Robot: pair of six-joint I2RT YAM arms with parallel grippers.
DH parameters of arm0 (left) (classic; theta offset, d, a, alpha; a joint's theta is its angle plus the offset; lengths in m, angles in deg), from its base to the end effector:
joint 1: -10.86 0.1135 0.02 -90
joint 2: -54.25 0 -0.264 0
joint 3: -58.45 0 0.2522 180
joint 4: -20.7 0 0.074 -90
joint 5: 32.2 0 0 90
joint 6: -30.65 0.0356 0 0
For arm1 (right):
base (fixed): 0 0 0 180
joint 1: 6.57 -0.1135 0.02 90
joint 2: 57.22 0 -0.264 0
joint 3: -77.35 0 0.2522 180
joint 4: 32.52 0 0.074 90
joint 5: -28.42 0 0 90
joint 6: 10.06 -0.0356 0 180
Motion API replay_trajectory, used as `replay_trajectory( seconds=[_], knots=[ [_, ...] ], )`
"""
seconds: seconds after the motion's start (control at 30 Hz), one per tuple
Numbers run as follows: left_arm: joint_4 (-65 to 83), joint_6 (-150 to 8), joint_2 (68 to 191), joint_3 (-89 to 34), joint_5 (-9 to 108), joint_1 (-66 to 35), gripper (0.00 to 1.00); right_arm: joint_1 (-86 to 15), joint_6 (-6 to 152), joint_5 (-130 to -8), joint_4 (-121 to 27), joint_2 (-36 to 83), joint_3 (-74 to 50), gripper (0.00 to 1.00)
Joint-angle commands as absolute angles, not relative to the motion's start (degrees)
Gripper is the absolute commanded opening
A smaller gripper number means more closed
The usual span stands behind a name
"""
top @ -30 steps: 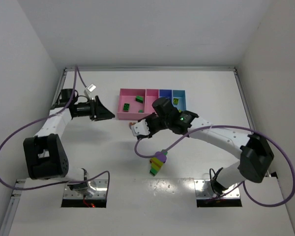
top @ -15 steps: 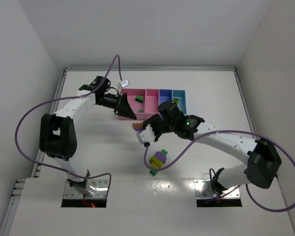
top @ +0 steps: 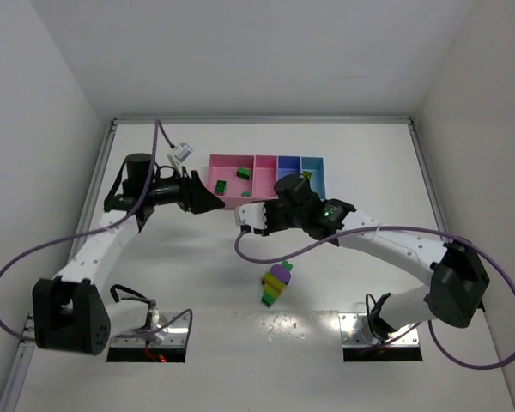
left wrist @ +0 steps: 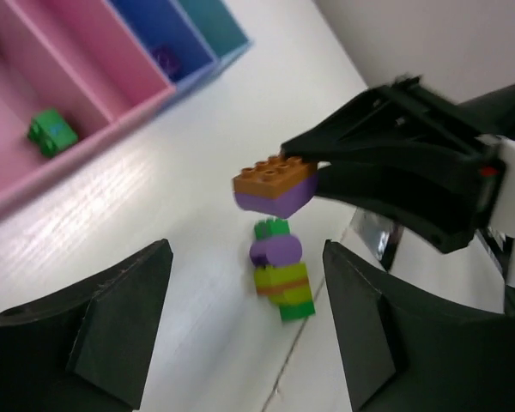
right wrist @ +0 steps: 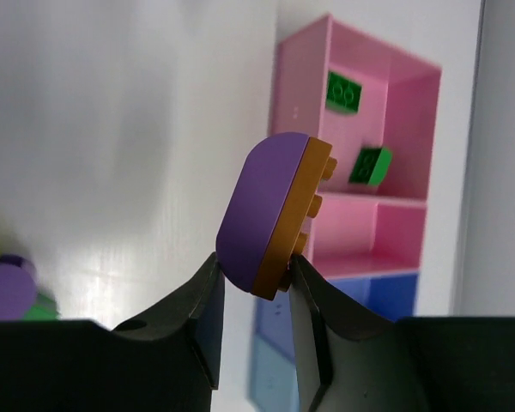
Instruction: Sort the legos into containers by color
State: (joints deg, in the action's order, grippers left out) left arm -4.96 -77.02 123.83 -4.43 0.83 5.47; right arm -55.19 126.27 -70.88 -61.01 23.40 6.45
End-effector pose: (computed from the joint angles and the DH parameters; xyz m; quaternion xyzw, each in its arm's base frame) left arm 0.2533 -0.0539 0.2815 0.1462 0.7902 -0.4941 0.3316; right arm 0.2015 0.2374 0.2639 -0.6847 0.5800 0.0816 0.4337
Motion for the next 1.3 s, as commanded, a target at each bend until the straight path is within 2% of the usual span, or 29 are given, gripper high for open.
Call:
replay_trajectory(
  seconds=[0.0, 0.2, 0.3, 0.43, 0.73, 1.13, 1.23, 1.27],
  knots=[
    [12.82, -90.19, 119.99, -0.32, 6.73, 3.48, 0.78, -55.00, 106.72, -63.44, -56.39, 22.75, 4.81, 0.00],
    [22.75, -97.75, 122.00, 2.34, 6.82, -1.44, 0.78, -53.77, 90.51, -59.64, -51.73, 25.39, 0.06, 0.00],
    [29.07, -104.50, 126.38, 1.81, 4.37, -2.06, 0.74, -53.16, 81.72, -60.35, -47.45, 24.88, -0.48, 0.00],
    [33.22, -106.81, 127.63, 1.18, 3.48, -2.06, 0.71, -52.63, 78.45, -62.01, -43.74, 21.89, 2.32, 0.00],
    [38.31, -109.79, 132.55, -4.70, -1.96, -3.11, 0.68, -52.10, 76.86, -65.09, -39.43, 17.58, 7.34, 0.00],
    [34.71, -107.61, 132.73, -6.73, -3.28, -4.79, 0.68, -52.71, 78.70, -61.84, -39.43, 18.72, 6.20, 0.00],
    [33.48, -106.98, 132.73, -6.73, -2.76, -4.79, 0.61, -53.24, 80.11, -61.23, -38.90, 18.72, 6.20, 0.00],
    [33.48, -106.98, 133.25, -6.73, -2.15, -4.79, 0.55, -53.77, 80.81, -60.01, -38.90, 18.72, 6.20, 0.00]
  ],
)
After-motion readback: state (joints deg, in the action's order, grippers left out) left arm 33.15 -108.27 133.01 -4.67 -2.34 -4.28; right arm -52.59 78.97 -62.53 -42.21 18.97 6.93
